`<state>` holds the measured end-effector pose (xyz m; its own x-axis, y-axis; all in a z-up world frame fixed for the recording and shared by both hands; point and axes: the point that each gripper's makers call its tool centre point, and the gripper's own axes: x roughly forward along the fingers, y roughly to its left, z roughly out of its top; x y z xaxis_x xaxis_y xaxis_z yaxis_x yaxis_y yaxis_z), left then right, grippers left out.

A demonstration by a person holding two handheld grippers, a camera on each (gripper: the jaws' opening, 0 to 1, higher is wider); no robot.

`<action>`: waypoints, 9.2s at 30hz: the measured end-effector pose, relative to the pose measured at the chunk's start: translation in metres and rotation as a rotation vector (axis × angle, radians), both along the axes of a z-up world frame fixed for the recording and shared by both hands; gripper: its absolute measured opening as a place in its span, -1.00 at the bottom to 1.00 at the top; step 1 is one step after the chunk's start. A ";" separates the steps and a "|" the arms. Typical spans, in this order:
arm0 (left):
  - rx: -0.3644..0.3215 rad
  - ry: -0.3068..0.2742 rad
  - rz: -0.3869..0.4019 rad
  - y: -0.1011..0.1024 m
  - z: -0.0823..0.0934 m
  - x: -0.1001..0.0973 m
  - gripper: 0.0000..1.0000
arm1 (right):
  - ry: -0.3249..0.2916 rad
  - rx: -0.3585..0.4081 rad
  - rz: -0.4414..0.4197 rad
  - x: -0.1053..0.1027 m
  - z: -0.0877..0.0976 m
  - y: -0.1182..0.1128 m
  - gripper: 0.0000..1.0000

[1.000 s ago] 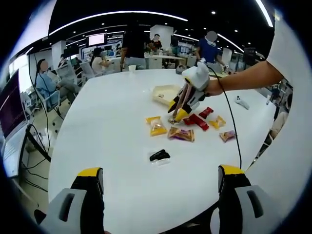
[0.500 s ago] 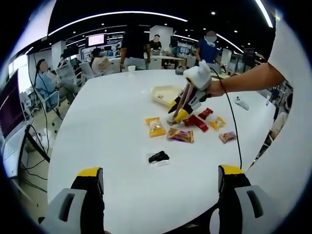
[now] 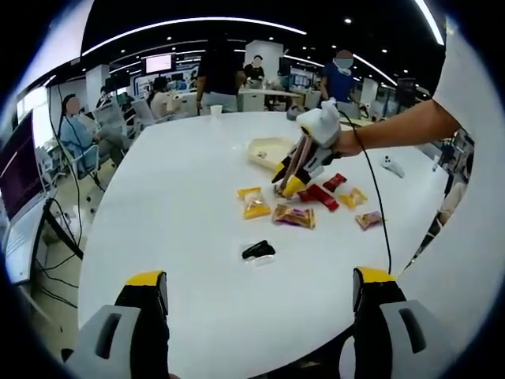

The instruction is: Place the target food into the container with the food tongs after gripping and lifting it, then release it inside without dropping or visibly crushing the food.

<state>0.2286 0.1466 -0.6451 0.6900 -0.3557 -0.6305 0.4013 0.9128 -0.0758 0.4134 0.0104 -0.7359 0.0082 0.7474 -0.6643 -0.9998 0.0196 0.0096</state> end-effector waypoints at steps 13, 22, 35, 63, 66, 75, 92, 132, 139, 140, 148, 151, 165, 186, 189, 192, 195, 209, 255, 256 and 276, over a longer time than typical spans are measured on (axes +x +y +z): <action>-0.002 -0.003 0.001 0.002 0.000 -0.001 0.95 | 0.028 -0.022 -0.147 0.010 -0.002 0.001 -0.63; -0.001 -0.011 -0.013 -0.001 0.002 -0.002 0.95 | 0.049 0.001 -0.176 0.002 0.011 -0.005 -0.61; 0.009 -0.037 -0.051 -0.011 0.011 -0.003 0.95 | 0.000 0.048 -0.240 -0.005 0.037 -0.026 -0.60; -0.052 -0.063 -0.227 -0.027 0.020 0.000 0.93 | -0.042 0.107 -0.745 -0.012 0.046 -0.060 -0.51; -0.047 -0.045 -0.239 -0.021 0.018 -0.004 0.93 | -0.071 0.110 -0.790 -0.005 0.040 -0.052 -0.51; -0.028 -0.010 -0.237 -0.002 0.017 -0.008 0.93 | -0.197 0.058 -0.976 0.020 0.018 -0.053 -0.48; -0.004 -0.016 -0.246 0.014 0.023 0.003 0.93 | -0.072 0.111 -1.015 0.023 0.009 -0.054 -0.63; -0.153 -0.119 -0.467 -0.079 0.034 0.010 0.91 | 0.023 0.466 -1.234 -0.108 0.143 -0.191 -0.60; -0.166 -0.127 -0.379 -0.123 0.046 0.013 0.91 | 0.041 0.459 -1.171 -0.121 0.138 -0.237 -0.60; -0.162 -0.127 -0.377 -0.125 0.046 0.013 0.91 | 0.033 0.451 -1.164 -0.122 0.137 -0.241 -0.60; -0.121 -0.114 -0.280 -0.167 0.047 0.003 0.91 | 0.065 0.499 -1.105 -0.124 0.132 -0.277 -0.60; -0.118 -0.104 -0.252 -0.177 0.045 -0.003 0.92 | 0.063 0.501 -1.078 -0.122 0.131 -0.282 -0.60; -0.115 -0.101 -0.277 -0.177 0.042 0.028 0.92 | 0.049 0.524 -1.079 -0.095 0.146 -0.276 -0.60; -0.127 -0.140 -0.427 -0.114 0.030 0.095 0.92 | -0.072 0.444 -1.139 -0.026 0.174 -0.213 -0.59; -0.136 -0.140 -0.441 -0.108 0.032 0.096 0.92 | -0.074 0.444 -1.151 -0.021 0.178 -0.207 -0.59; -0.141 -0.145 -0.428 -0.102 0.031 0.101 0.91 | -0.074 0.440 -1.151 -0.013 0.178 -0.201 -0.59; -0.147 -0.146 -0.408 -0.100 0.026 0.104 0.91 | -0.073 0.439 -1.140 -0.006 0.177 -0.195 -0.59; -0.110 -0.148 -0.311 -0.076 0.020 0.099 0.99 | -0.071 0.421 -1.071 0.030 0.174 -0.173 -0.59; -0.072 -0.106 -0.287 -0.068 0.019 0.073 0.95 | -0.088 0.294 -0.947 0.091 0.160 -0.157 -0.58; -0.076 -0.106 -0.285 -0.067 0.019 0.073 0.95 | -0.092 0.285 -0.943 0.091 0.159 -0.156 -0.58; -0.080 -0.100 -0.293 -0.065 0.025 0.074 0.94 | -0.114 0.254 -0.931 0.107 0.162 -0.156 -0.58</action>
